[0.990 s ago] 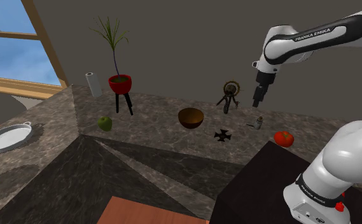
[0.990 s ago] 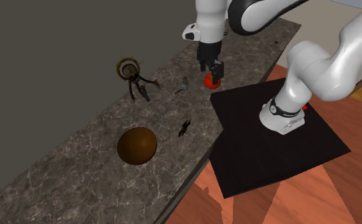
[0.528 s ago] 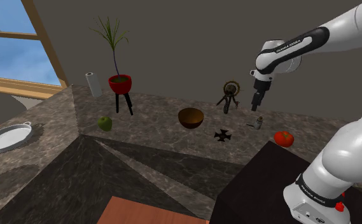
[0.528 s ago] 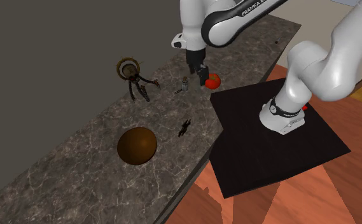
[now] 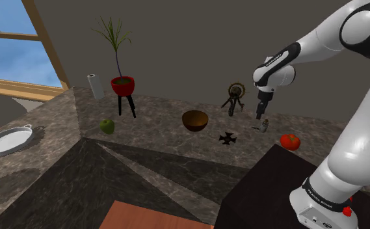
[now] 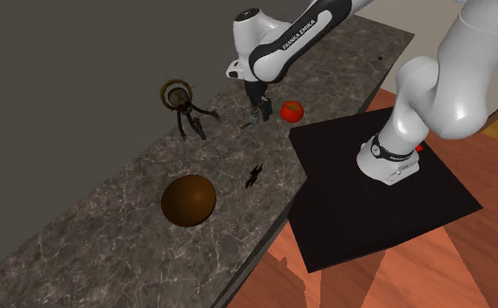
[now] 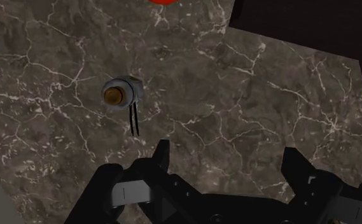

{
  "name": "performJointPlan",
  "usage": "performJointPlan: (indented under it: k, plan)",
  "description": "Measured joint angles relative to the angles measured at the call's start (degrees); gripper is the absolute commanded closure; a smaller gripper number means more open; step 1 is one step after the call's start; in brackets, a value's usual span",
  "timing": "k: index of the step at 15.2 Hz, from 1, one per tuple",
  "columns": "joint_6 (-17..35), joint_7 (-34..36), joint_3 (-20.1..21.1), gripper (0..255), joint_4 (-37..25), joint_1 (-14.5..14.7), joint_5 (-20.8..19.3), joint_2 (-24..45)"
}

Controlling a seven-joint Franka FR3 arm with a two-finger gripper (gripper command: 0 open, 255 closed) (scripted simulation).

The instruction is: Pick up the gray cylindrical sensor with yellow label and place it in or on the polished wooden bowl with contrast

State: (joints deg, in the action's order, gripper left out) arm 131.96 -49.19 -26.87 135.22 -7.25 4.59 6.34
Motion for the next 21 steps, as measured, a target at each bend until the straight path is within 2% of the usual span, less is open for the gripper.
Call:
performJointPlan:
  k: [6,12,21]
  plan:
    - [3.8,-8.8,1.5,0,-8.4,-4.5,7.2,14.5]
    - [4.9,-14.3,4.3,0,-19.1,-10.3,11.5,27.7]
    - [9.2,-16.1,6.5,0,-20.2,-12.3,13.9,33.2]
